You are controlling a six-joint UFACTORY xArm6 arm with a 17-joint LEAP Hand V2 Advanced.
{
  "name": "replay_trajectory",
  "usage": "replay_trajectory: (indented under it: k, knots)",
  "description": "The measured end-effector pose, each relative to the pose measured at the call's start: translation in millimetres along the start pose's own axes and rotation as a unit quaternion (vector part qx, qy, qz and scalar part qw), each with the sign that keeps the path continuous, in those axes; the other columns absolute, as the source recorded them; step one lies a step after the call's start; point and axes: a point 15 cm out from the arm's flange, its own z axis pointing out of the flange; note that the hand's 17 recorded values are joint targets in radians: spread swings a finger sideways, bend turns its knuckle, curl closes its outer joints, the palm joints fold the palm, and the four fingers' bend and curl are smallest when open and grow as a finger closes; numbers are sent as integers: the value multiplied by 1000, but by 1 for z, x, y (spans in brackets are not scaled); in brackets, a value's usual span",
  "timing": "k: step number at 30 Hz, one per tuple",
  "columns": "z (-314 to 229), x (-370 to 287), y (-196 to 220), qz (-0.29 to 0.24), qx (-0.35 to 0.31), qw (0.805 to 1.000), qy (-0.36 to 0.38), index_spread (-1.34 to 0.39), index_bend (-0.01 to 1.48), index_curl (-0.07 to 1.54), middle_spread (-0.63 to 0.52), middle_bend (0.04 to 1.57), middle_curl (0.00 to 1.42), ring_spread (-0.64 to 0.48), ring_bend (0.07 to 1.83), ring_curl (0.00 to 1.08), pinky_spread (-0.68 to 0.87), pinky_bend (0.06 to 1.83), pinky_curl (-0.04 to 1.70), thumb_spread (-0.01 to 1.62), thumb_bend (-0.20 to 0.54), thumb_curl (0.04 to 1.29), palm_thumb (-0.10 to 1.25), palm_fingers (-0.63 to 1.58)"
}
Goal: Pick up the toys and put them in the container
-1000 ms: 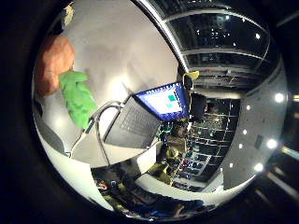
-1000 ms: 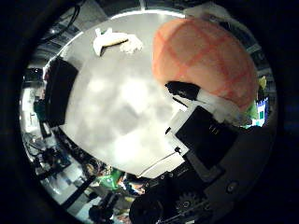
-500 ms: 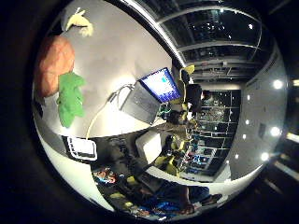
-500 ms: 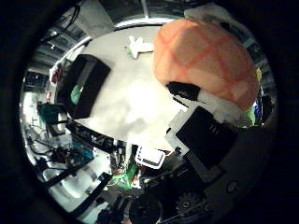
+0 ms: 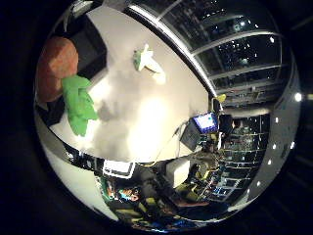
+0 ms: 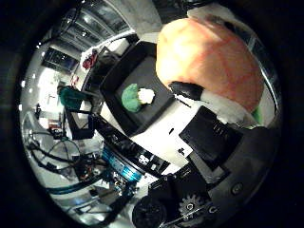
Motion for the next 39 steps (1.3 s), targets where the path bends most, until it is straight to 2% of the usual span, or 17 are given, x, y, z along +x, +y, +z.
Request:
replay_trajectory:
  k: [6,14,15,16,17,18,19,20,21,22,26,32,39]
  knots:
    - [26,-44,-75,-7,51,999,-14,-456,921,596,-519,629,593,-474,338,271,51,188,-6,920,-23,333,972,839]
    - [45,-78,-133,-24,69,997,-24,-460,891,592,-520,607,603,-466,329,269,52,196,-4,943,-19,328,963,823]
    - [47,-80,-135,-25,68,997,-24,-484,762,567,-495,515,580,-448,375,291,65,281,21,948,-19,328,963,694]
    - [49,-81,-136,-26,65,997,-25,-513,528,500,-435,398,543,-390,420,310,108,426,61,955,-26,325,948,508]
    - [51,-81,-136,-26,61,998,-25,-523,373,444,-374,301,507,-342,448,316,146,523,87,951,-34,323,923,394]
    - [55,-82,-134,-30,53,998,-24,-524,325,431,-351,273,499,-325,467,325,162,556,99,949,-37,322,913,362]
    - [58,-82,-131,-33,43,998,-24,-507,116,369,-220,156,459,-207,498,345,240,703,152,923,-68,310,821,126]
    - [63,-82,-124,-40,26,999,-24,-503,72,310,-144,143,427,-118,501,332,280,776,168,910,-59,307,780,82]
    - [66,-83,-117,-49,9,998,-25,-505,78,246,-22,146,386,20,519,321,343,881,200,879,-51,302,711,-21]
    - [66,-83,-114,-59,-3,998,-26,-500,89,219,47,161,365,86,521,309,373,927,213,869,-46,302,681,-61]
    - [68,-86,-110,-70,-21,996,-46,-498,105,167,149,179,331,194,543,299,432,965,229,866,-40,303,608,-86]
    - [55,-47,-107,-54,-16,997,-43,-469,136,164,184,183,311,221,505,278,458,922,223,870,-34,311,585,-76]
    - [39,37,-77,-19,-13,1000,-19,-396,154,196,116,274,339,186,476,261,433,759,191,874,-31,324,590,19]
